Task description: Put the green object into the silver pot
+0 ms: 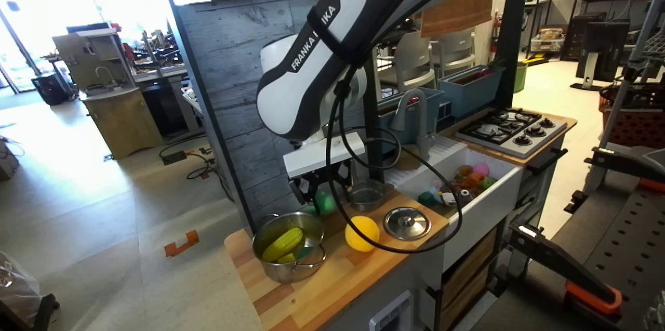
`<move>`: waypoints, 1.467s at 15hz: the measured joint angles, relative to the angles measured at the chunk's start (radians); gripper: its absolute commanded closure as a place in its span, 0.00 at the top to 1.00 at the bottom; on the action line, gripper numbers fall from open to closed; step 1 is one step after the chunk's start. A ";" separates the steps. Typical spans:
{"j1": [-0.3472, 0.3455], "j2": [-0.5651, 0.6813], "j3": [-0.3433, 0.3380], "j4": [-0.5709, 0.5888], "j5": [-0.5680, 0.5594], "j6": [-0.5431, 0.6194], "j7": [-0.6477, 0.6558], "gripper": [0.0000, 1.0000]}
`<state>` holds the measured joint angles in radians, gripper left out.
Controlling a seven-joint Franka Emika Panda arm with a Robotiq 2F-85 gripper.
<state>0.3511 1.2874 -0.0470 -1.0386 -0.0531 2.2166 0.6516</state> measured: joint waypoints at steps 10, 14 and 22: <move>0.011 0.050 -0.016 0.087 -0.021 -0.042 0.063 0.00; 0.021 0.051 -0.023 0.094 -0.046 -0.060 0.068 0.28; 0.084 0.052 -0.101 0.097 -0.179 -0.053 0.119 0.84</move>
<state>0.4353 1.3392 -0.1484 -0.9420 -0.2324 2.1634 0.7705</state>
